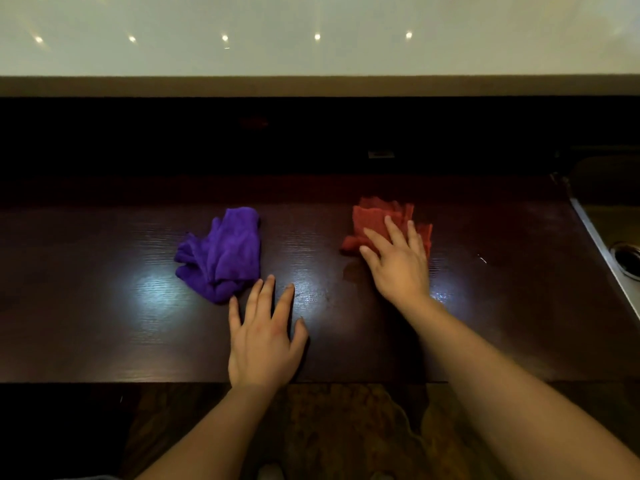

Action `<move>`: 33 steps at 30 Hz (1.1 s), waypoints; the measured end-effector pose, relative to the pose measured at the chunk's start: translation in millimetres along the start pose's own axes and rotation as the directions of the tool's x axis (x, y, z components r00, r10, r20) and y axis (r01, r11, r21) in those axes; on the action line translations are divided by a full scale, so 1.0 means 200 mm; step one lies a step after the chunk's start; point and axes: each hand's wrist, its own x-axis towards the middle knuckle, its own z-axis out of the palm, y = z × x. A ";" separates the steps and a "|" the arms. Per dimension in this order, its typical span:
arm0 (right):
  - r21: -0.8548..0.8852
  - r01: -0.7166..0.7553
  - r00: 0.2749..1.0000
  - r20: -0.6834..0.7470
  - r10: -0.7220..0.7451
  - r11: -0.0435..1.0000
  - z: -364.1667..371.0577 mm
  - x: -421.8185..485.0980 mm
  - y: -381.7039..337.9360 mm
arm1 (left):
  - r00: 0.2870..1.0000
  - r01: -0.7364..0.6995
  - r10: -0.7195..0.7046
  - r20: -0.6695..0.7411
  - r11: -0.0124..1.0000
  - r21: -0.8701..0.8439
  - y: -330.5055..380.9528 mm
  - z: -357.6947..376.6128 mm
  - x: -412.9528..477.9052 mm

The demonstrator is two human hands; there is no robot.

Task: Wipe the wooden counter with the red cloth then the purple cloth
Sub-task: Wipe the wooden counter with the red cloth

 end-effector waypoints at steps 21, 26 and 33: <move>-0.149 0.316 0.949 0.053 -0.312 0.937 0.16 -0.60 0.00 | 1.000 0.003 -0.003 -0.018 1.000 -0.005 0.01 0.00 0.00; -0.149 0.233 0.972 0.035 -0.230 0.961 0.11 -0.33 -0.06 | 1.000 0.015 -0.015 0.001 1.000 -0.008 0.01 -0.02 0.00; -0.030 0.219 0.975 0.044 -0.218 0.975 0.12 -0.27 -0.19 | 1.000 0.017 -0.017 -0.007 0.999 -0.033 0.01 -0.02 0.00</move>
